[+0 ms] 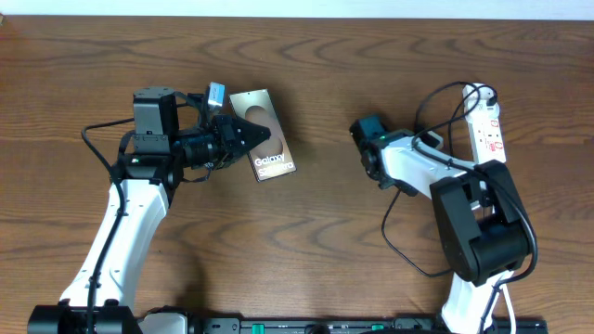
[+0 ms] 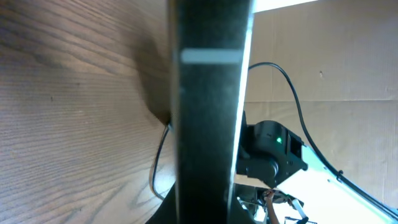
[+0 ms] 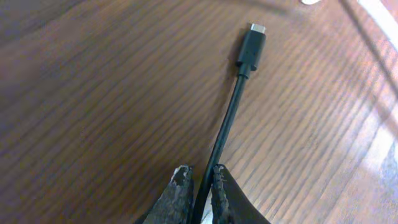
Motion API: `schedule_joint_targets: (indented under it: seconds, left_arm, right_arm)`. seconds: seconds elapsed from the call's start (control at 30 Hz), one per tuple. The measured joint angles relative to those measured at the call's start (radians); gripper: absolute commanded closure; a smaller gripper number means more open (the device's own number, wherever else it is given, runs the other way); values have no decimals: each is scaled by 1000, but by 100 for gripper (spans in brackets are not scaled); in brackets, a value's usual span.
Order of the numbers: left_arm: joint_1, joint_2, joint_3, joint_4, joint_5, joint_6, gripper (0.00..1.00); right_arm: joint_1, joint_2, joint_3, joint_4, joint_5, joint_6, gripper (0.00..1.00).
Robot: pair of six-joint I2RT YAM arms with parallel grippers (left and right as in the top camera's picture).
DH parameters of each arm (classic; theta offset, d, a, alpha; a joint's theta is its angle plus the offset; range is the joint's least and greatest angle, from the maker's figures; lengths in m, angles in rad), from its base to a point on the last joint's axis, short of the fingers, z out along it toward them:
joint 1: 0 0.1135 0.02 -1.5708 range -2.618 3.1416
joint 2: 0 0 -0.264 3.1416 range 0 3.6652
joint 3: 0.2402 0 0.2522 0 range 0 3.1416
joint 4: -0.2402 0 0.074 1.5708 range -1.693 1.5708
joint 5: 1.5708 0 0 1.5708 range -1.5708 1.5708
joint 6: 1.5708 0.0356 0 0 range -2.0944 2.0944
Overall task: Plug charger to phone and switch on socket
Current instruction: 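Lift the cable plug with the right gripper, pointing it upward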
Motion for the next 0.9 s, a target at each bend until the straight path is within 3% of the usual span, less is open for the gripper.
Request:
schedule_joint_targets:
  seconds: [0.27, 0.43, 0.47, 0.53, 0.63, 0.9]
  left_arm:
    - [0, 0, 0, 0, 0, 0, 93]
    - [0, 0, 0, 0, 0, 0, 93]
    - [0, 0, 0, 0, 0, 0, 92]
    - [0, 0, 0, 0, 0, 0, 93]
    - [0, 0, 0, 0, 0, 0, 93]
    - [0, 0, 0, 0, 0, 8, 93]
  right_arm:
    - [82, -7, 13, 32, -43, -180, 87]
    - [106, -7, 71, 65, -192, -317, 85]
    - [108, -7, 76, 66, -208, -328, 83]
    - [111, -7, 96, 66, -274, -377, 67]
    - [113, -6, 122, 62, -370, -441, 52]
    - [107, 1, 160, 1, -515, -494, 36]
